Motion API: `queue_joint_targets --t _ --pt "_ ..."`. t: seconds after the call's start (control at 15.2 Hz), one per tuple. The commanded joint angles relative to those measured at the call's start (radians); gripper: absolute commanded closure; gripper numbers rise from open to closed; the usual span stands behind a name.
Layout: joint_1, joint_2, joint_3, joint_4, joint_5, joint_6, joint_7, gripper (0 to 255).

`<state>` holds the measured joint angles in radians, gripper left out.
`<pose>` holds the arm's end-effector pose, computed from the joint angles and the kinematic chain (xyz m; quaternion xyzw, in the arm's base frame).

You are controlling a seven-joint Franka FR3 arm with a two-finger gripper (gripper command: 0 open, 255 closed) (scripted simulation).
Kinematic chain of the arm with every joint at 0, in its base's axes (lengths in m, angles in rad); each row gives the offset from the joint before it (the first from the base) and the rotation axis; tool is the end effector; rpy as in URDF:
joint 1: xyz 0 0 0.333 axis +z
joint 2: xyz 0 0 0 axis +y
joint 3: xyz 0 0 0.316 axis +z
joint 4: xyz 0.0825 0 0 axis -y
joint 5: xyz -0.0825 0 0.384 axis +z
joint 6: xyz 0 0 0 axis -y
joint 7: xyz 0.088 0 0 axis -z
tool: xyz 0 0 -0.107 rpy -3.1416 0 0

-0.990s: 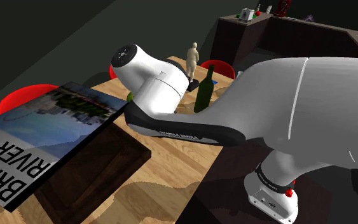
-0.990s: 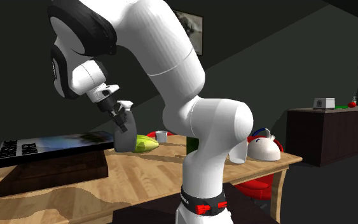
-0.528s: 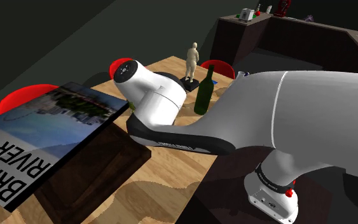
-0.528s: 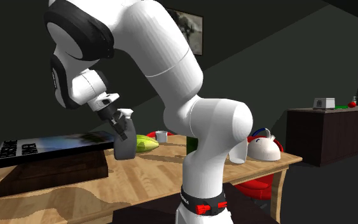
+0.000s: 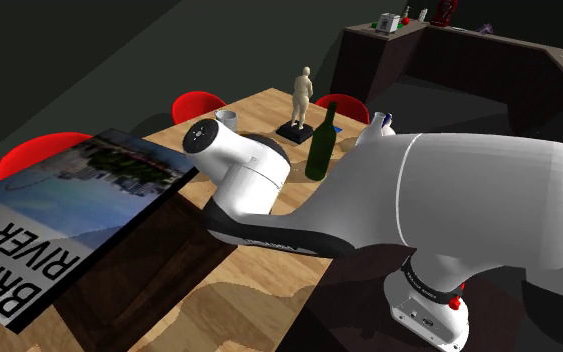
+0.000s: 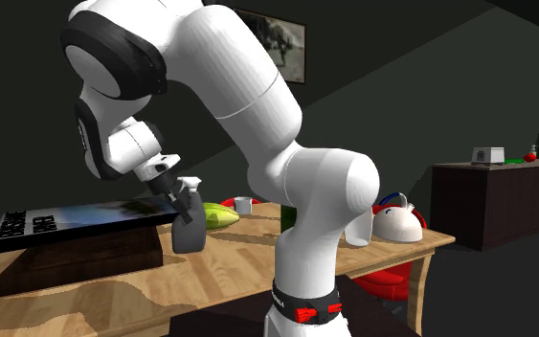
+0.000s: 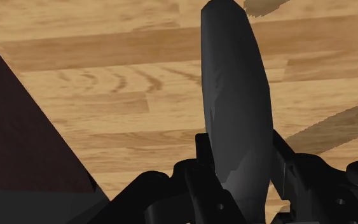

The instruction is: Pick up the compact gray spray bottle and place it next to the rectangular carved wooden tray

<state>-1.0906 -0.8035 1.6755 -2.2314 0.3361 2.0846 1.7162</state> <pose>0.4159 0.2946 0.3030 0.7434 -0.6130 0.2067 0.1698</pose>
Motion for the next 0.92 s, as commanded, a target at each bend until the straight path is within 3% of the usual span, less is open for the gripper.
queue_joint_targets --t 0.0,0.2,0.73,0.79,0.86 --pt "-0.018 -0.007 0.029 -0.004 0.013 0.020 0.005 255" --pt "-0.042 -0.016 0.067 -0.010 0.029 0.048 0.008 255" --pt "-0.042 -0.017 0.067 -0.010 0.029 0.048 0.008 255" --pt "-0.041 -0.017 0.067 -0.010 0.029 0.048 0.008 0" --pt "-0.041 -0.017 0.067 -0.010 0.029 0.048 0.008 0"
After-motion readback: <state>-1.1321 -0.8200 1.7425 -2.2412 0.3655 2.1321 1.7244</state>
